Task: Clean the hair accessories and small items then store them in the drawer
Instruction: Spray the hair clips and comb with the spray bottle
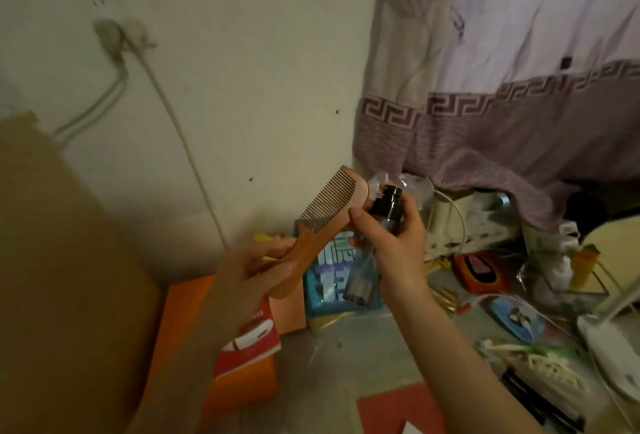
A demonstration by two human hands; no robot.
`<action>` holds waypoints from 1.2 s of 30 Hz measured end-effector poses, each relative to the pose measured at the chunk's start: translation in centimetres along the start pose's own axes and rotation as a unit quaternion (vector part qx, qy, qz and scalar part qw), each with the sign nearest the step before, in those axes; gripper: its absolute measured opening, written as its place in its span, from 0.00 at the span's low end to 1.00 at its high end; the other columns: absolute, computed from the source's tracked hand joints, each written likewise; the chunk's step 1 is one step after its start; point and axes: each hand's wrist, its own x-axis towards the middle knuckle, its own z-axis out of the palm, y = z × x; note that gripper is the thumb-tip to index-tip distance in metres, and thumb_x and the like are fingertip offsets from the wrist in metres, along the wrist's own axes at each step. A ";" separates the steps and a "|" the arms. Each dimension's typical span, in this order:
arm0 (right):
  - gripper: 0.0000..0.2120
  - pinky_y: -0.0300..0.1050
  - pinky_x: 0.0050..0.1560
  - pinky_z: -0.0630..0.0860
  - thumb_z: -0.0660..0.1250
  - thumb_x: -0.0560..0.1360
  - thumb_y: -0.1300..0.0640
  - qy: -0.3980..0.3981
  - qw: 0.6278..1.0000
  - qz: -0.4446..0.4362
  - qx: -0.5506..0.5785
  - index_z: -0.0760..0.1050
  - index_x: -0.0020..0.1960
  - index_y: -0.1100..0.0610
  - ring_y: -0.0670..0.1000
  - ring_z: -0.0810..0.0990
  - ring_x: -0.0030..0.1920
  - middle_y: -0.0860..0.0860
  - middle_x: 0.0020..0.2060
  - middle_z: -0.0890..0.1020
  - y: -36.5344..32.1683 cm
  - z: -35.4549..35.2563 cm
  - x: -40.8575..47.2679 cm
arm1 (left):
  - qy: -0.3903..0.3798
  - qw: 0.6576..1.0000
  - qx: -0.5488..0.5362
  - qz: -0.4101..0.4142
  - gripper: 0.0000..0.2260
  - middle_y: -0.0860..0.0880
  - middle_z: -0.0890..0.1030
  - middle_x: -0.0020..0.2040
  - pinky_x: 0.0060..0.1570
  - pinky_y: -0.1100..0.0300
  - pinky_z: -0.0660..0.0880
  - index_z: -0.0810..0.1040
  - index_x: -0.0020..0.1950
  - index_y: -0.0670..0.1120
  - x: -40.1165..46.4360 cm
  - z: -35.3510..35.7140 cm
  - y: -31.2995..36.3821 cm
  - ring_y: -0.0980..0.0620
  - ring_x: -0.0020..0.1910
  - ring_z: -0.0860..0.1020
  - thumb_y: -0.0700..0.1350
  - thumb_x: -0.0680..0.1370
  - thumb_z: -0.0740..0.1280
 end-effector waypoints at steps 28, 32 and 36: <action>0.30 0.43 0.40 0.81 0.69 0.74 0.63 -0.082 0.976 -0.201 -0.005 0.60 0.69 0.43 0.50 0.84 0.39 0.51 0.46 0.79 -11.2 5.2 4.2 | 0.128 0.959 -0.185 0.171 0.13 0.49 0.85 0.44 0.39 0.65 0.79 0.81 0.48 0.46 4.9 -4.9 11.7 0.51 0.47 0.83 0.37 0.65 0.71; 0.23 0.42 0.35 0.79 0.67 0.73 0.63 -0.134 0.954 -0.262 -0.064 0.65 0.62 0.45 0.51 0.80 0.32 0.57 0.42 0.75 -12.3 4.8 4.1 | 0.143 0.953 -0.177 0.202 0.12 0.50 0.85 0.44 0.41 0.65 0.79 0.81 0.48 0.47 5.1 -5.4 12.9 0.52 0.48 0.83 0.32 0.69 0.69; 0.22 0.41 0.31 0.78 0.68 0.69 0.58 -0.170 0.953 -0.249 -0.039 0.67 0.60 0.47 0.51 0.78 0.29 0.59 0.41 0.74 -13.3 4.4 3.7 | 0.154 0.945 -0.178 0.226 0.13 0.51 0.85 0.42 0.41 0.65 0.79 0.81 0.48 0.48 5.0 -5.4 14.0 0.54 0.46 0.83 0.33 0.69 0.70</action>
